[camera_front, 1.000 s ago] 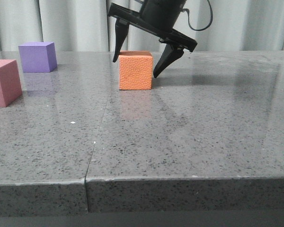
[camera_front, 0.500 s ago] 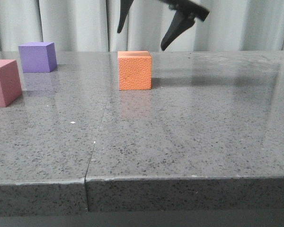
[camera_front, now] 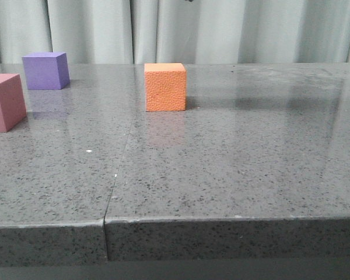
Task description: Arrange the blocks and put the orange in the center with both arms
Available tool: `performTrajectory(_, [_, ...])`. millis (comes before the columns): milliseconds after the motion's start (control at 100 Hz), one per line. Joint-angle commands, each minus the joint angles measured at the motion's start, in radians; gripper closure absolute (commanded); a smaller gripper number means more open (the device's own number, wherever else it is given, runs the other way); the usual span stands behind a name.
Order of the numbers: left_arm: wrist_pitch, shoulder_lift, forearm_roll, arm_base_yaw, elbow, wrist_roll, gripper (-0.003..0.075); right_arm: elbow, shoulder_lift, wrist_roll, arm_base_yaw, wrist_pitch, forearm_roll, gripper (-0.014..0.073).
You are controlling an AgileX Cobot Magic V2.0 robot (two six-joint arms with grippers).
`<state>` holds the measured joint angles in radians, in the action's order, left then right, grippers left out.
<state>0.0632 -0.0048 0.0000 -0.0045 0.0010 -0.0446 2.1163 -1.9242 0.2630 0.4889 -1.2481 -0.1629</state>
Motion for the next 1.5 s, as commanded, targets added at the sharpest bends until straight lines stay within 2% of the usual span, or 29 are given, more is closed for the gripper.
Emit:
performTrajectory(0, [-0.084,-0.029,-0.006,0.002,0.040,-0.009,0.0741,-0.020,0.094,-0.020,0.023,-0.085,0.037,0.0663])
performTrajectory(90, [-0.084,-0.029,-0.006,0.002,0.040,-0.009,0.0741,-0.093,0.133,-0.020,0.039,-0.074,0.083,0.0663])
performTrajectory(260, [-0.084,-0.029,-0.006,0.002,0.040,-0.009,0.0741,-0.283,0.250,-0.020,0.047,0.025,0.089,0.0663])
performTrajectory(660, [-0.084,-0.029,0.000,0.002,0.040,-0.009,0.0741,-0.890,0.672,-0.037,0.047,0.431,0.089,0.0663])
performTrajectory(880, [-0.084,-0.029,0.000,0.002,0.040,-0.009,0.0741,-1.168,0.903,-0.039,0.047,0.562,0.089,0.0663])
performTrajectory(1080, [-0.104,-0.029,-0.006,0.002,0.040,-0.009,0.0741,-1.345,1.095,-0.049,0.047,0.674,0.096,0.0663])
performTrajectory(1240, [-0.101,-0.029,-0.016,0.002,0.038,-0.010,0.0741,-1.474,1.247,-0.109,0.047,0.725,0.098,0.0663])
performTrajectory(1370, [-0.091,-0.029,-0.168,0.002,0.005,-0.010,0.0741,-1.563,1.360,-0.119,0.047,0.722,0.098,0.0663])
performTrajectory(1490, [-0.020,-0.016,-0.176,0.002,-0.058,-0.010,0.0741,-1.629,1.454,-0.119,0.047,0.722,0.098,0.0663])
